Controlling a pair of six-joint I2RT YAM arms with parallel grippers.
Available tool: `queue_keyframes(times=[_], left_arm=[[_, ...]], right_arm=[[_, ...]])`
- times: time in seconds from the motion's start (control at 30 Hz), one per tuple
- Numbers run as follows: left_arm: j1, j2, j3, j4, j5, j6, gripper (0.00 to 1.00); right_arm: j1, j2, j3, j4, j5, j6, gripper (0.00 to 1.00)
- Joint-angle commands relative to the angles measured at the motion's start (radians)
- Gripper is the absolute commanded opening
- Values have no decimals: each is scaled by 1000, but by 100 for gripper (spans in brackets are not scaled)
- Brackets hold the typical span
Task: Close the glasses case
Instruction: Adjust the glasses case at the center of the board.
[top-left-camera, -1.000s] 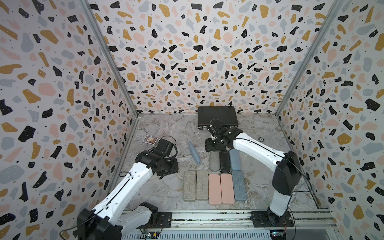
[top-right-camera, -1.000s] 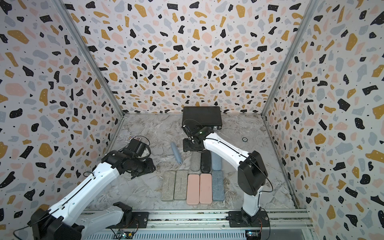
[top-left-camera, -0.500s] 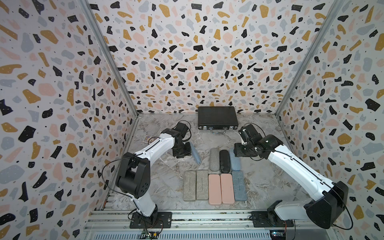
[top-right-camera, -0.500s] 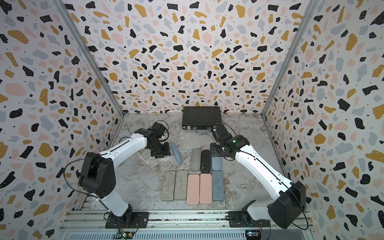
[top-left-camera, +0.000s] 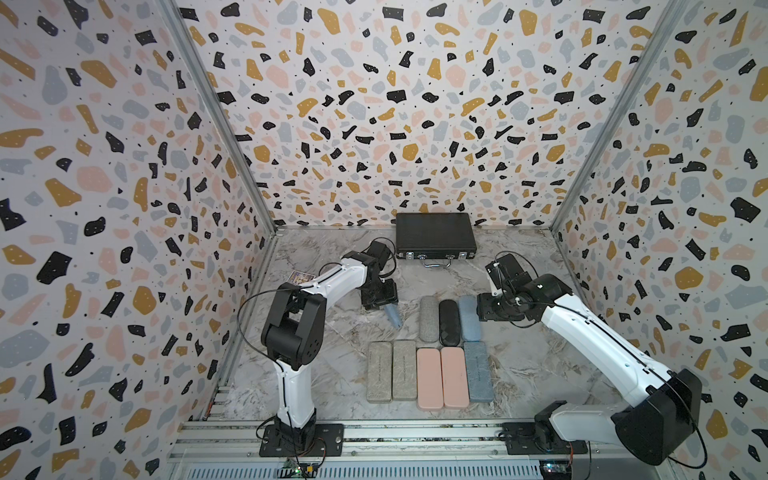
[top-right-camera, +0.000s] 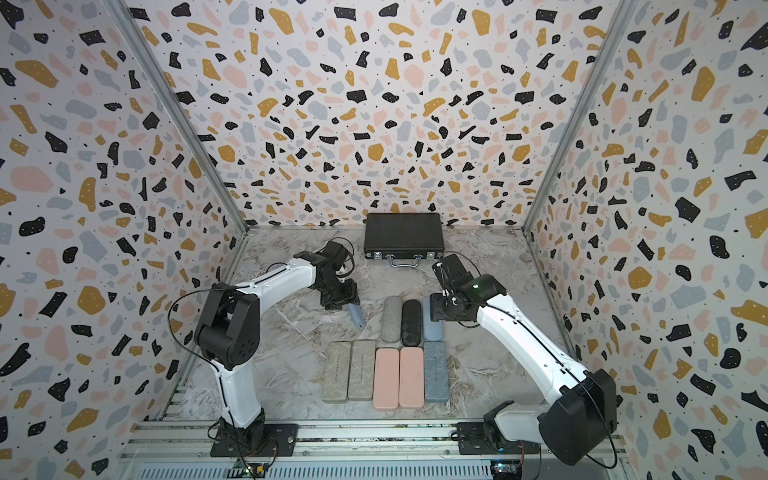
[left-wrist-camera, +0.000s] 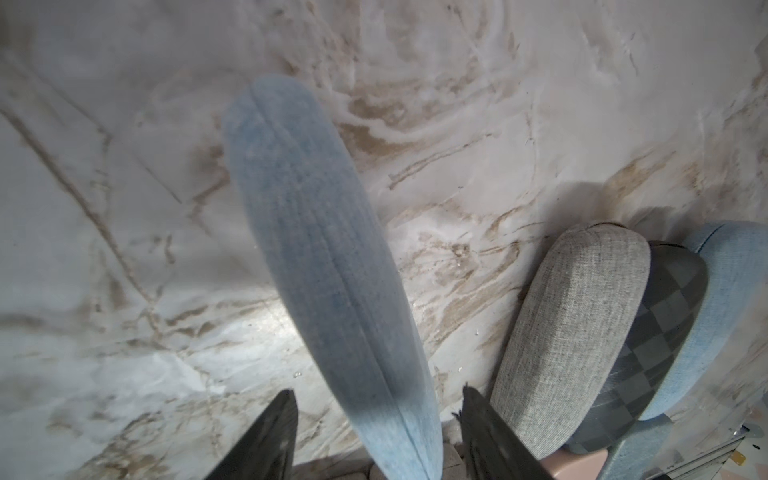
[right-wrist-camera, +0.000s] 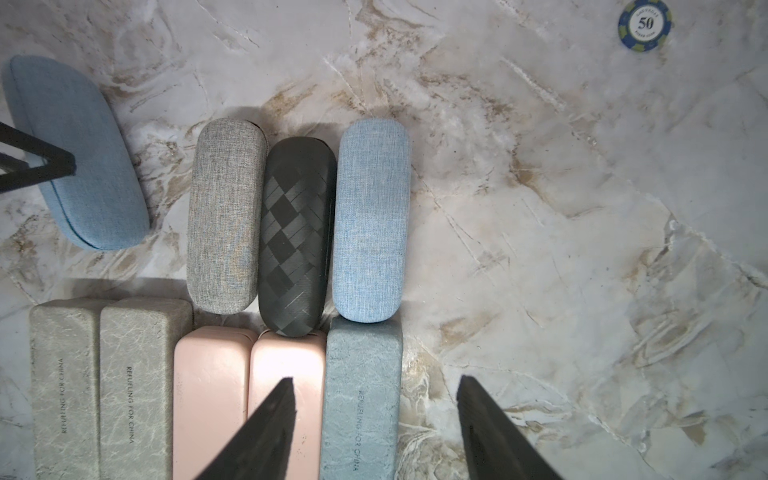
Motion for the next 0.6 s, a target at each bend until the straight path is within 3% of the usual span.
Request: queue_keyframes(times=[0.0,0.23,0.57], left_arm=[[-2,-1,2,23,2,2,60],[-2,-21,-56,51,-10,-2,38],[21,-100,-214,130,1,-26,35]], right_arm=[[-4,-20,-7,-26,-8,-4,64],[-4,-12,-15,-21,-13,14,64],[-4,2,-11,-20,-34,26,64]])
